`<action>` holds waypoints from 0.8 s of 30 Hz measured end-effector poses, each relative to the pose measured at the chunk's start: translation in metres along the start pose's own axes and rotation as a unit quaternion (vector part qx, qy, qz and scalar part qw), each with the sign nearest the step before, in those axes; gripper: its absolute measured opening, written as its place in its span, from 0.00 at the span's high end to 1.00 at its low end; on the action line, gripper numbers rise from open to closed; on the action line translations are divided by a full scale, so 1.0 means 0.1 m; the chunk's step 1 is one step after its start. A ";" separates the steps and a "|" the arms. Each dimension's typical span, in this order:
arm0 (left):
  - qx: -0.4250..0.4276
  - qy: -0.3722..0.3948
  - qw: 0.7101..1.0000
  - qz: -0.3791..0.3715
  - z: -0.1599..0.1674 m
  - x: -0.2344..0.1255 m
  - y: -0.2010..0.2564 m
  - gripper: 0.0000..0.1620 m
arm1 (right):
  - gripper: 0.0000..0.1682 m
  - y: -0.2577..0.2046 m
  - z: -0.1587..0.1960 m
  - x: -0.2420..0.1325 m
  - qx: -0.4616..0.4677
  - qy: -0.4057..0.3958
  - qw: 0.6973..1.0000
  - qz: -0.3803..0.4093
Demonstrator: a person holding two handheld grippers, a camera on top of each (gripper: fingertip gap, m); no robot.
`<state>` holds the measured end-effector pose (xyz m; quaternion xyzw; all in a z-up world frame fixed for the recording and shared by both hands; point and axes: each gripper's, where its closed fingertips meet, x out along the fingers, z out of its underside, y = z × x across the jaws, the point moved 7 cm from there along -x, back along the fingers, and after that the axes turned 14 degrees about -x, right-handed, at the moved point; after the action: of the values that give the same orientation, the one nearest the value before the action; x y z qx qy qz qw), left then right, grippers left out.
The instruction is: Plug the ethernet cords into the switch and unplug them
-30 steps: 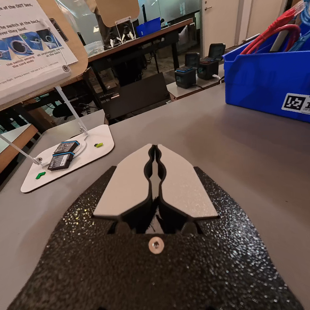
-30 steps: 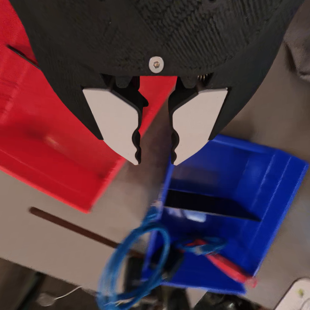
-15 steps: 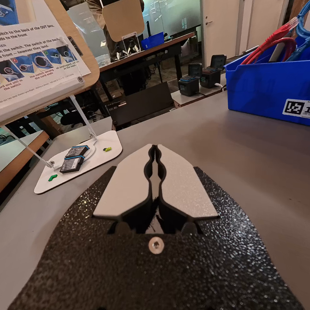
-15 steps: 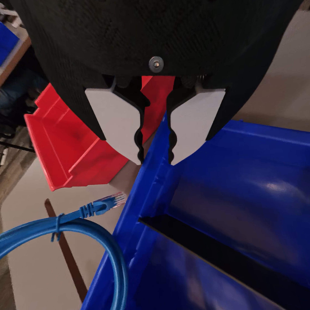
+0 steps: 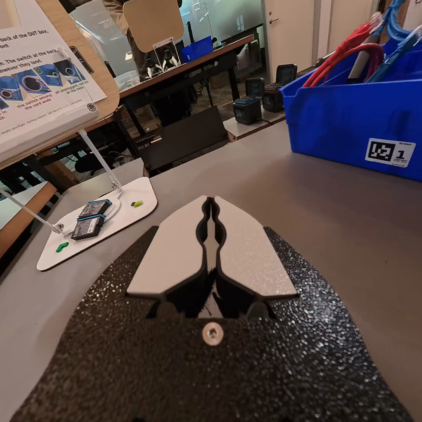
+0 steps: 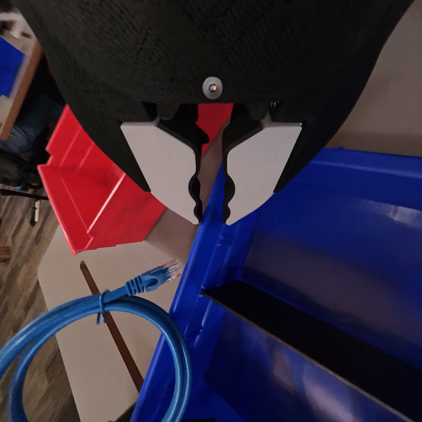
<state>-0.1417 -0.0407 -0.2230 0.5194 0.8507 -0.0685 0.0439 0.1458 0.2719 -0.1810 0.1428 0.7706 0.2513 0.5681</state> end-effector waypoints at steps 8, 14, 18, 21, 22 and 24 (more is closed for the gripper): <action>0.004 -0.009 1.000 0.006 0.03 0.02 0.03 1.00 | 0.88 -0.39 -0.15 -0.17 0.094 0.073 0.993 -0.004; 0.012 -0.009 1.000 0.012 0.02 0.02 0.06 1.00 | 0.83 -0.56 -0.21 -0.25 0.083 0.086 0.993 -0.001; 0.013 -0.011 1.000 0.015 0.03 0.02 0.07 1.00 | 0.81 -0.65 -0.26 -0.29 0.086 0.101 0.991 -0.010; 0.007 -0.012 1.000 0.018 0.03 0.03 0.07 1.00 | 0.73 -0.76 -0.31 -0.34 0.058 0.129 0.989 -0.043; 0.006 -0.013 1.000 0.018 0.03 0.03 0.07 1.00 | 0.72 -0.78 -0.30 -0.36 0.055 0.143 0.986 -0.067; 0.002 -0.011 1.000 0.016 0.03 0.02 0.06 1.00 | 0.75 -0.73 -0.24 -0.46 0.062 0.170 0.978 -0.103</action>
<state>-0.1378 -0.0368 -0.2268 0.5325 0.8414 -0.0752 0.0537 0.1420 0.1825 -0.1789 0.0525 0.8808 0.1633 0.4413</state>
